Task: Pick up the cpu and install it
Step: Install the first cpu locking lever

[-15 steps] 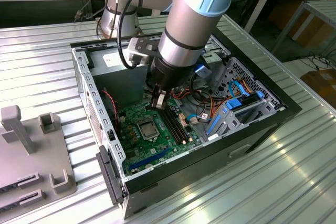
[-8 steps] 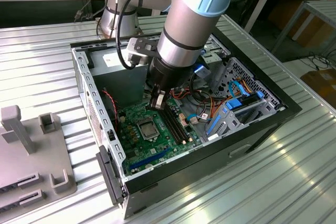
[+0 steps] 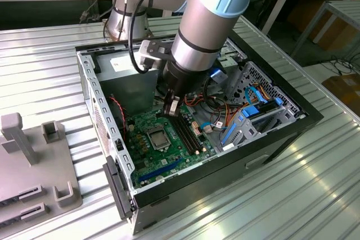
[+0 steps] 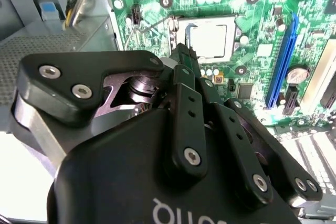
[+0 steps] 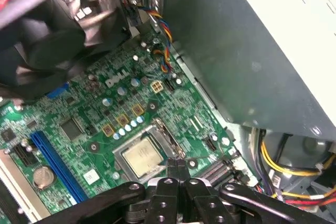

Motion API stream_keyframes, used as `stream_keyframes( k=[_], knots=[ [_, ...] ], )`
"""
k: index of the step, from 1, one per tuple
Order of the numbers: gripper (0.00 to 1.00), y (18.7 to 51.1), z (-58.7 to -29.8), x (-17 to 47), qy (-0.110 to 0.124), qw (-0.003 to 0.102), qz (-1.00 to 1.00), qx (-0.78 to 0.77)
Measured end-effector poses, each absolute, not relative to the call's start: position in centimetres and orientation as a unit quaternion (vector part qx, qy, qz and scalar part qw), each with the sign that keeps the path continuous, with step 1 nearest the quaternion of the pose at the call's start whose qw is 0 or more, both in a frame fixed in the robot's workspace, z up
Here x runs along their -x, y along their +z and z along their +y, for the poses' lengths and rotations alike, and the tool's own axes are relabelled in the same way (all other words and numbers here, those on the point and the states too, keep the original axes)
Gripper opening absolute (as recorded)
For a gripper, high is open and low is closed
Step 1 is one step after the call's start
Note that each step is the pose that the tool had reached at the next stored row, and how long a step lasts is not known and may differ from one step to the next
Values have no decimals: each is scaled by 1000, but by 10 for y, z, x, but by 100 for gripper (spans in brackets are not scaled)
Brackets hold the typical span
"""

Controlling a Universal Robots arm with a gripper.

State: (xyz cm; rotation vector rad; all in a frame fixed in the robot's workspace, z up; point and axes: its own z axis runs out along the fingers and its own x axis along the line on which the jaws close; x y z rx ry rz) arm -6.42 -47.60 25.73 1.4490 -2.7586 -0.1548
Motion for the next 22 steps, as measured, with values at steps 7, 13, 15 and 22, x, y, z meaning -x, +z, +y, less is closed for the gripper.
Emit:
stream_keyframes(
  k=[7,13,15,22],
  knots=[
    [11,250,-467,41,-51,10,-884,-464],
    [11,248,-461,37,-54,9,-885,-463],
    [11,247,-460,37,-57,7,-885,-463],
    [11,243,-451,35,-63,4,-885,-462]
  ],
)
